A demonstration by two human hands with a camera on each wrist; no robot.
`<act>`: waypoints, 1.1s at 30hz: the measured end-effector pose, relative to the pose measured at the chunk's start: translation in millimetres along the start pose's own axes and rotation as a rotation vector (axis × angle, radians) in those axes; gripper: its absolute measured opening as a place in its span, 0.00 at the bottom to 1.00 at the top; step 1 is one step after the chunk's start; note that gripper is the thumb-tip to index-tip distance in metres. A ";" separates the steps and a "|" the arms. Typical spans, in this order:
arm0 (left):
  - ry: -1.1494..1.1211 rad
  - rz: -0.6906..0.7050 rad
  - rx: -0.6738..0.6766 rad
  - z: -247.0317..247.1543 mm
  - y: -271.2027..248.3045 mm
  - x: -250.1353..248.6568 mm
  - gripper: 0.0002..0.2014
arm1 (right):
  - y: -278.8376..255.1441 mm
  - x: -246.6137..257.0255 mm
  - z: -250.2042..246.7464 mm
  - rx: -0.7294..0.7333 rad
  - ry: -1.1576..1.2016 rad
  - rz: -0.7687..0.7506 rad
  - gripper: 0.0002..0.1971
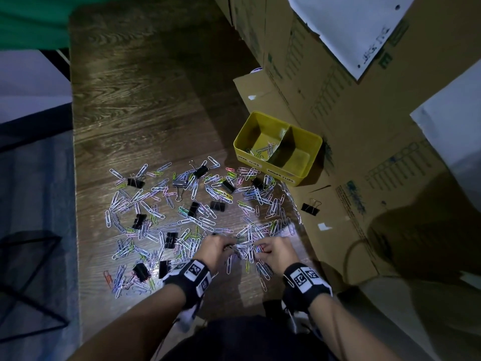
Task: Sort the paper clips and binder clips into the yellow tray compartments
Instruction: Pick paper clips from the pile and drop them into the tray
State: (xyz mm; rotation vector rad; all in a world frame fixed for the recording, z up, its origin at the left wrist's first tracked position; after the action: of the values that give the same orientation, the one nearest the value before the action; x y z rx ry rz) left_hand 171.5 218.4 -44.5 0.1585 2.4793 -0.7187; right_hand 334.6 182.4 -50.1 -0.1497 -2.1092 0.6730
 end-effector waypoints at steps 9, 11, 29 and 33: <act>-0.545 -0.384 0.192 -23.7 -0.9 21.6 0.11 | 2.8 6.7 -27.9 -0.032 0.238 -0.056 0.15; -0.533 -0.333 0.242 -35.8 -0.9 14.3 0.13 | 2.4 13.4 -36.0 -0.078 0.271 -0.084 0.16; -0.396 0.048 0.391 -179.9 46.0 -99.8 0.10 | 13.6 57.3 -108.0 -0.345 0.542 -0.184 0.17; -0.503 0.141 0.336 -222.0 85.2 -137.6 0.16 | 11.7 76.1 -136.6 -0.448 0.590 -0.266 0.17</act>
State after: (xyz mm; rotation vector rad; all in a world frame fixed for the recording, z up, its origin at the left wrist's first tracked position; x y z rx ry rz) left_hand 204.0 412.6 147.1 0.2402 1.8441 -0.9748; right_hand 395.6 274.3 61.3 -0.2715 -1.6299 -0.0223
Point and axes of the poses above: each hand's wrist, its own y-axis towards the middle knuckle, its own z-axis out of the palm, x = y × z, the point moved 7 cm from there along y, towards the middle knuckle, and after that the axes turned 12 degrees about -z, right-handed, at the moved point
